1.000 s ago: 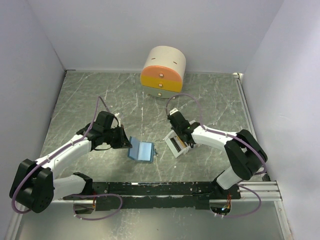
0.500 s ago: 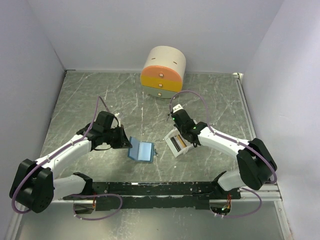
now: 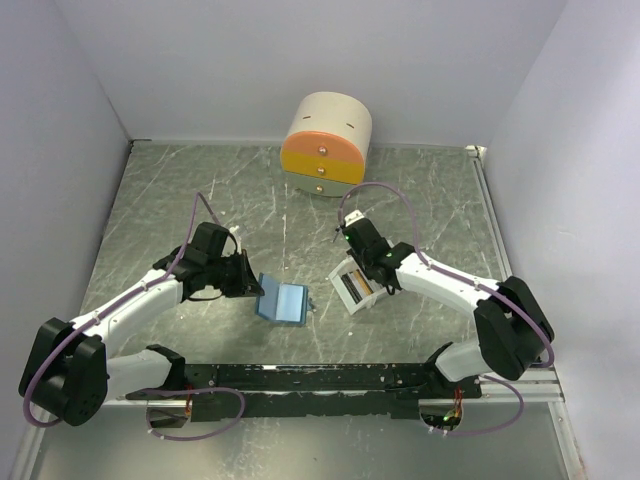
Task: Put the credit cards into the card holder
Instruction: Pick up the credit card from the storage box.
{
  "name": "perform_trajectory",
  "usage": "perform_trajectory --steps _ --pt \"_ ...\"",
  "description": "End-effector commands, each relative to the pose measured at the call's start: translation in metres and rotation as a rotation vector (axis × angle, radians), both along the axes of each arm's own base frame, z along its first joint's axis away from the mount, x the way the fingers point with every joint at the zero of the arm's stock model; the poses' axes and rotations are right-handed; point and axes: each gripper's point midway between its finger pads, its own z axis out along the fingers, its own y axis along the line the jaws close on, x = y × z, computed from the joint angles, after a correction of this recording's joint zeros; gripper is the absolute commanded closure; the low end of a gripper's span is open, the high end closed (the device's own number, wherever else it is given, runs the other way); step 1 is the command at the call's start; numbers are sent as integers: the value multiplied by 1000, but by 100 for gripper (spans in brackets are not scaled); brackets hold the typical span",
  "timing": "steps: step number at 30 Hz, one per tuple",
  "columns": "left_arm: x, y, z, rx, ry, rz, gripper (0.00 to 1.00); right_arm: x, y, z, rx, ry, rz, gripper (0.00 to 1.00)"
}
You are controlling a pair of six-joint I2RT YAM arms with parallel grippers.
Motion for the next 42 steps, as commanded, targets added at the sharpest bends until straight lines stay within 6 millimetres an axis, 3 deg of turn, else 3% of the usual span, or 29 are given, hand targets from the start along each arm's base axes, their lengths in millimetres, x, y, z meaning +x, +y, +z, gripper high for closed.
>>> perform_trajectory --steps 1,10,12,16,25,37,42 --pt "6 -5 12 -13 -37 -15 93 2 5 12 36 -5 -2 100" --pt "6 -4 12 -11 -37 -13 93 7 1 27 44 -60 -54 100" --pt "7 -5 11 -12 -34 -14 93 6 2 23 36 -33 -50 95" --pt "7 -6 10 -16 -30 -12 93 3 5 16 47 -14 -25 100" --pt "9 -7 13 -25 -33 -3 93 6 -8 44 28 -72 -110 100" --pt "1 -25 14 -175 2 7 93 1 5 120 227 -141 -195 100" --pt "-1 -21 0 -161 31 41 92 -3 34 156 463 -167 -147 100"
